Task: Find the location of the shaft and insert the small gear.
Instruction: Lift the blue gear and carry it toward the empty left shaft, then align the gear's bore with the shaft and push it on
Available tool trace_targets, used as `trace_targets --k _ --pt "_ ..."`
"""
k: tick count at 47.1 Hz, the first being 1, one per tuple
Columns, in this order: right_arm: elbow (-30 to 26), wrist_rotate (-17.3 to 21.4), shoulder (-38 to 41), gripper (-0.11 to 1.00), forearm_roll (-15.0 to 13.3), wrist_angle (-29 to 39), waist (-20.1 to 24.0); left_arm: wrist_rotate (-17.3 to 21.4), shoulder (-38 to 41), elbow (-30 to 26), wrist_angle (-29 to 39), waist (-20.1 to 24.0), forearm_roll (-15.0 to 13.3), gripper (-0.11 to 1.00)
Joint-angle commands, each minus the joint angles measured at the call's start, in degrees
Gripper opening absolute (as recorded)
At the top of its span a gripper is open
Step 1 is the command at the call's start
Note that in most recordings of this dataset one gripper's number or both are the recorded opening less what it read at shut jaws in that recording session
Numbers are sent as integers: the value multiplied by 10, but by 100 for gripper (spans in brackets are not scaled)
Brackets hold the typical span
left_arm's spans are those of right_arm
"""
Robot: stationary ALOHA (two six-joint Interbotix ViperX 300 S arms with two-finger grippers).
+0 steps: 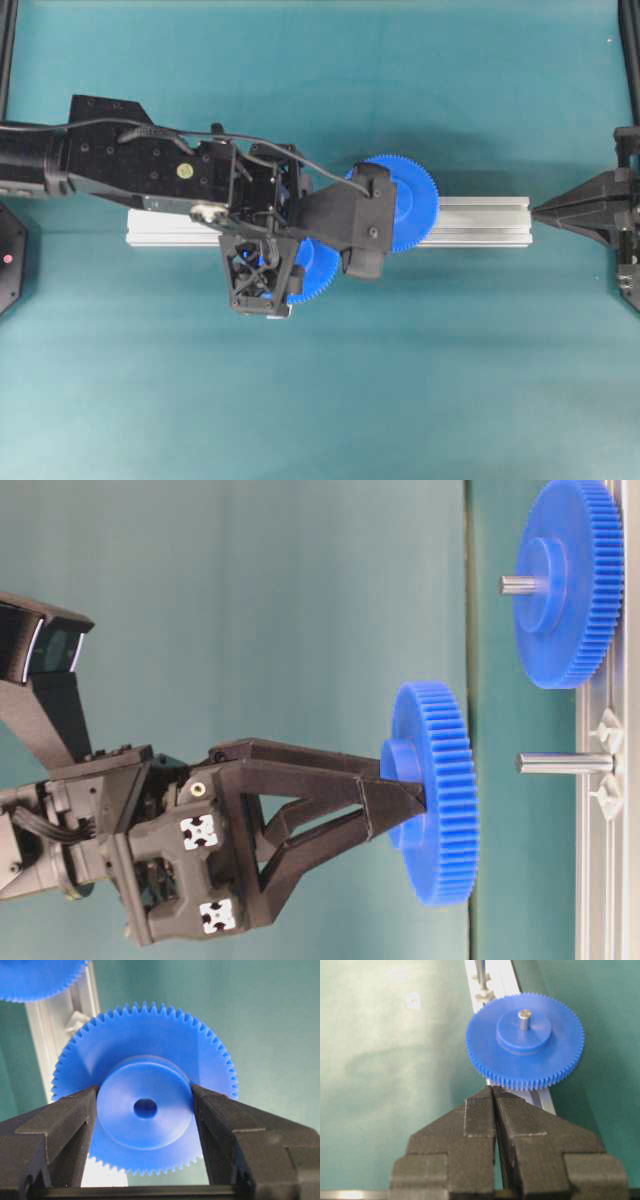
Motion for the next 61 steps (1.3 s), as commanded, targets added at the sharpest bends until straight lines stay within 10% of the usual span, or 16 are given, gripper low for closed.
trace_targets --k 1,61 --pt "-5 5 4 3 0 -5 -2 1 -10 -17 -4 6 2 63" --pt "2 5 4 3 -1 -5 -7 40 25 -1 -58 67 4 63"
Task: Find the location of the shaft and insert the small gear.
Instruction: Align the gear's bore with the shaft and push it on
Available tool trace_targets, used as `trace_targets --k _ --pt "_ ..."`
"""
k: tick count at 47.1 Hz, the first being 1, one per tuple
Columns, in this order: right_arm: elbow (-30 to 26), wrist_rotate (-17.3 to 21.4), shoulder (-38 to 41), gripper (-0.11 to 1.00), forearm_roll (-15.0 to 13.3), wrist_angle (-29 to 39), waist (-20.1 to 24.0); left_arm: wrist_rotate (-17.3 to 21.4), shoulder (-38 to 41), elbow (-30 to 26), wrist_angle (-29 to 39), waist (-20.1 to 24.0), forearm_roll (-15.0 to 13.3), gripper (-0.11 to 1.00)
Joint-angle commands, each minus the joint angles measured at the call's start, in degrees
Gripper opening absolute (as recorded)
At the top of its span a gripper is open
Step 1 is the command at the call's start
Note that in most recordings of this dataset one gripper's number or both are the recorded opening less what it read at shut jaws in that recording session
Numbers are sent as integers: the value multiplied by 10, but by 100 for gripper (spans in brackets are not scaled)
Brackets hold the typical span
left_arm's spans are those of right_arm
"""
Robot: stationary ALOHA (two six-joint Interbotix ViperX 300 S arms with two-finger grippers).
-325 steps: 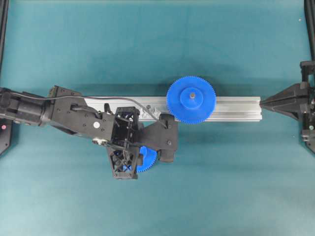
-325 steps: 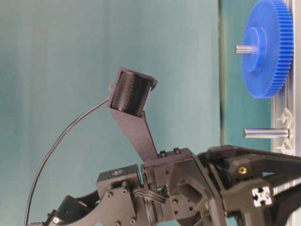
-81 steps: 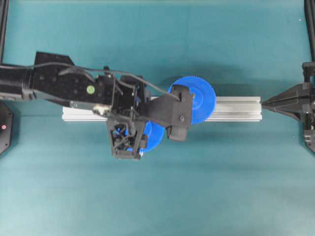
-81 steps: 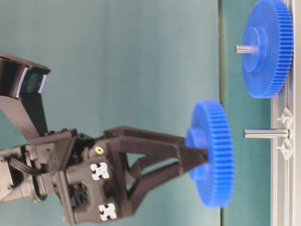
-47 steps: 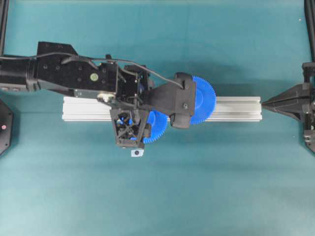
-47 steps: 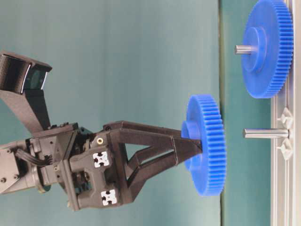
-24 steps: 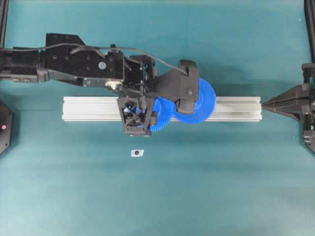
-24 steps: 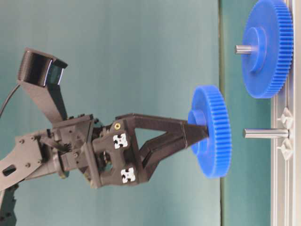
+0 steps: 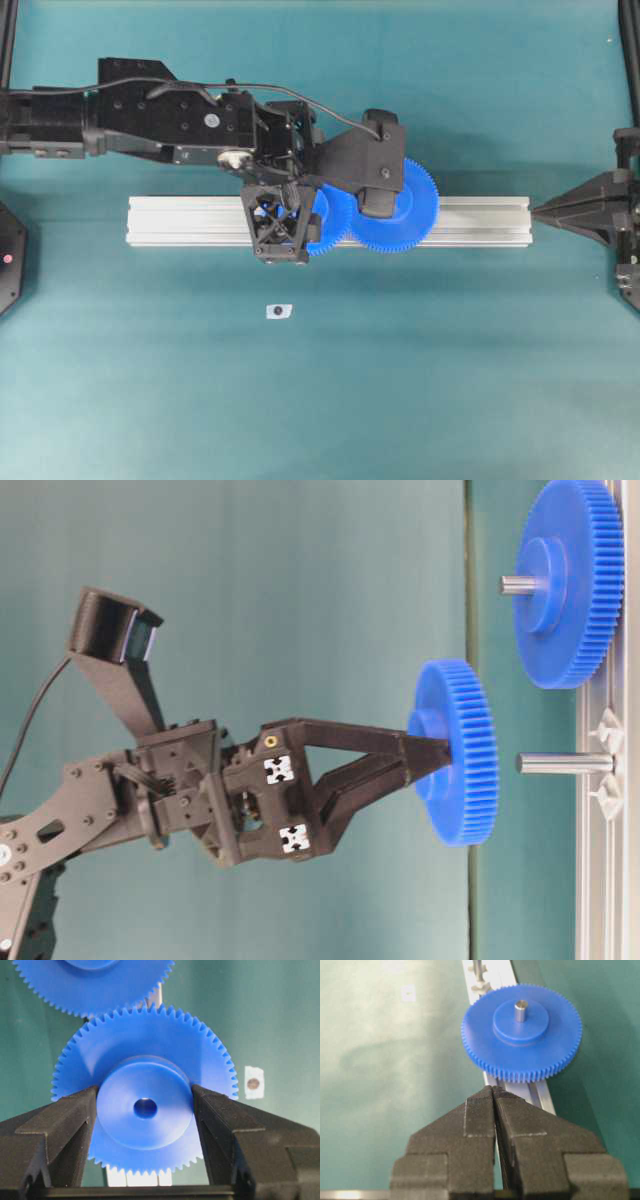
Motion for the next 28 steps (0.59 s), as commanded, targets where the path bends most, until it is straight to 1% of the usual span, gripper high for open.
trace_targets --k 1,28 --pt "-5 4 4 3 0 -6 -2 -1 -8 -7 -4 1 3 63" --pt "-4 5 4 3 0 -6 -3 -3 11 -3 -4 2 3 63"
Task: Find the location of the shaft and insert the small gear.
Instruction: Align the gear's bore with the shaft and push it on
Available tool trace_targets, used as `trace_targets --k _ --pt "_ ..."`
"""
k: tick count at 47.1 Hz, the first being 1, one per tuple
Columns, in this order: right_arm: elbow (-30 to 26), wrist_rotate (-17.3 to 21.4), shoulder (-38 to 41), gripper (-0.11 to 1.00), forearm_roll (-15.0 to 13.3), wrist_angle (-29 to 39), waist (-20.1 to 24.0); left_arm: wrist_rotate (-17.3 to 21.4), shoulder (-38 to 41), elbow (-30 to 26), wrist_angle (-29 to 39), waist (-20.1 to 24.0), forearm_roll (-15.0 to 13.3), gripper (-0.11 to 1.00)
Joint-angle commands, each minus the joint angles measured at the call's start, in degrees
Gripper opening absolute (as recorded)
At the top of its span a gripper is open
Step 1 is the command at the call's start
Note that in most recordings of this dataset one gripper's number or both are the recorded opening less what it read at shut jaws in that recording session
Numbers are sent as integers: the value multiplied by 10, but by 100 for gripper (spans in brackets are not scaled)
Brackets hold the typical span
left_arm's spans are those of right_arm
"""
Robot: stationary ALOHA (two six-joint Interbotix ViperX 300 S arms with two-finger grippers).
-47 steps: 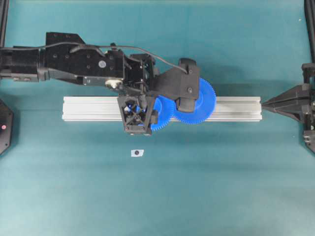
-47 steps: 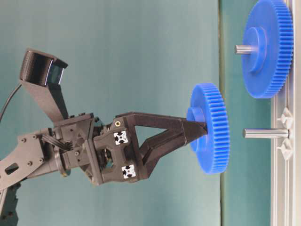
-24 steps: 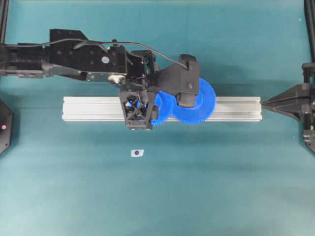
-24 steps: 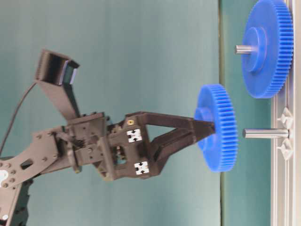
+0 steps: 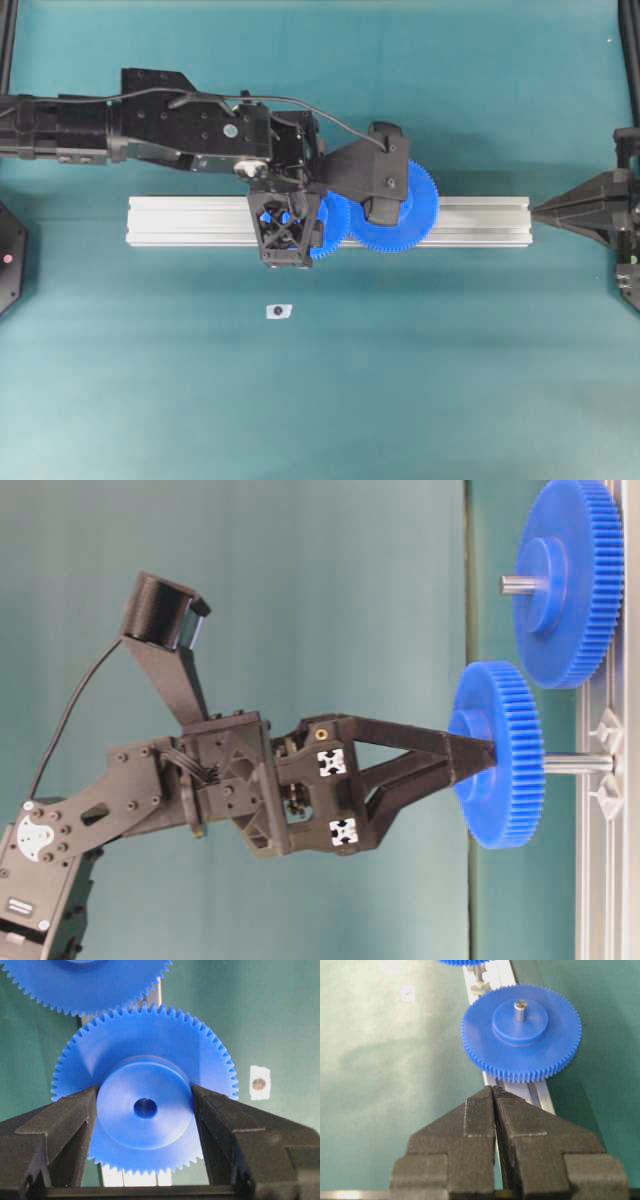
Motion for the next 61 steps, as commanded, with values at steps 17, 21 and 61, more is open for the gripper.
trace_targets --k 17,21,61 --pt "-5 5 2 3 0 -8 -2 -2 -11 20 -19 7 3 63" --pt "-5 5 -1 3 0 -10 -2 -2 -12 21 -27 10 3 63" --pt "-6 6 -4 3 0 -5 -2 -2 -16 34 -16 53 3 63"
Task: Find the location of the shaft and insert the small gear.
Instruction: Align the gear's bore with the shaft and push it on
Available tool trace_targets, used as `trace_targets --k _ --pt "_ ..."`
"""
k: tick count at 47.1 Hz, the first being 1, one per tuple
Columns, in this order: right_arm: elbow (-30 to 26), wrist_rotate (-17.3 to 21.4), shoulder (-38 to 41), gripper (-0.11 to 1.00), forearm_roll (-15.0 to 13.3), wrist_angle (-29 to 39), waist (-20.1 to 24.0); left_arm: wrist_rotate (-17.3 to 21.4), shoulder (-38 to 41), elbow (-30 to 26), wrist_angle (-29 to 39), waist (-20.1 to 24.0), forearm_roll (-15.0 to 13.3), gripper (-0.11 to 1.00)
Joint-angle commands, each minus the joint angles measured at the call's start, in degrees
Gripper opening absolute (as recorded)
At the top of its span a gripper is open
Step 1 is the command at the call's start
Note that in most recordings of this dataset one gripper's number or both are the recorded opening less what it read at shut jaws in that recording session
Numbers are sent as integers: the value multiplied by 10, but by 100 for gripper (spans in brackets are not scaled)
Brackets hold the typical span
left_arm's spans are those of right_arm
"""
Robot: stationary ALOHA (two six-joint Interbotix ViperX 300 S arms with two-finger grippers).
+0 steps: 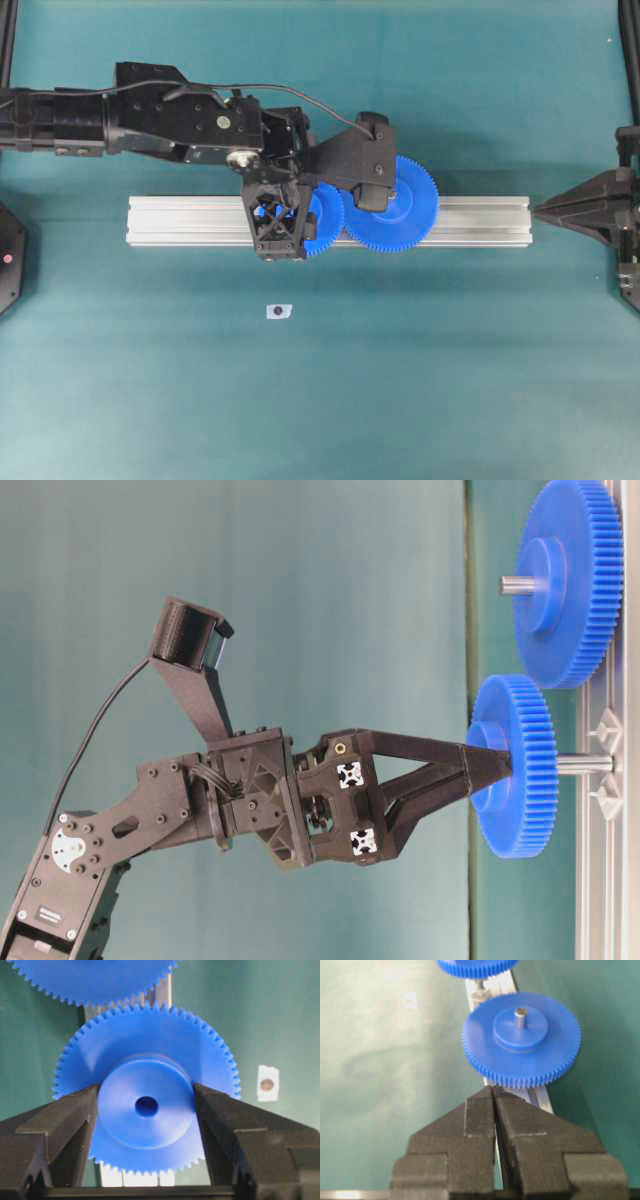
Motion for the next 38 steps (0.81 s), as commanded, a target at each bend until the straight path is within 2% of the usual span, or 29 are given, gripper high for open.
trace_targets --k 1,38 --pt "-6 6 4 3 1 -2 -2 0 -11 -3 9 27 6 63" --pt "-6 6 4 3 0 14 -2 -11 10 -27 34 15 6 64"
